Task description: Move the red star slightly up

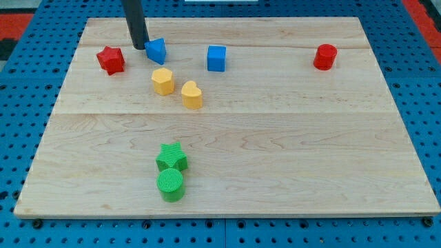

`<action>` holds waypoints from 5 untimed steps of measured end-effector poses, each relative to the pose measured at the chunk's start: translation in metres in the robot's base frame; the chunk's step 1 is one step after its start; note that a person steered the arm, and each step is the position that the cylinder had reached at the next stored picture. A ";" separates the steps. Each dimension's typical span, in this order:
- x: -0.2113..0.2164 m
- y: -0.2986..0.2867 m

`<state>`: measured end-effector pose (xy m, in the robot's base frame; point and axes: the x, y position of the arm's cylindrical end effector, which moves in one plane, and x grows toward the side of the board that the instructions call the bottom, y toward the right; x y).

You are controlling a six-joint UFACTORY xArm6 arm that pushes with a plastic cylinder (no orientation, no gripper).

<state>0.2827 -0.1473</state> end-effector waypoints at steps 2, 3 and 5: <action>0.046 0.050; 0.058 0.001; 0.069 -0.030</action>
<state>0.3519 -0.1775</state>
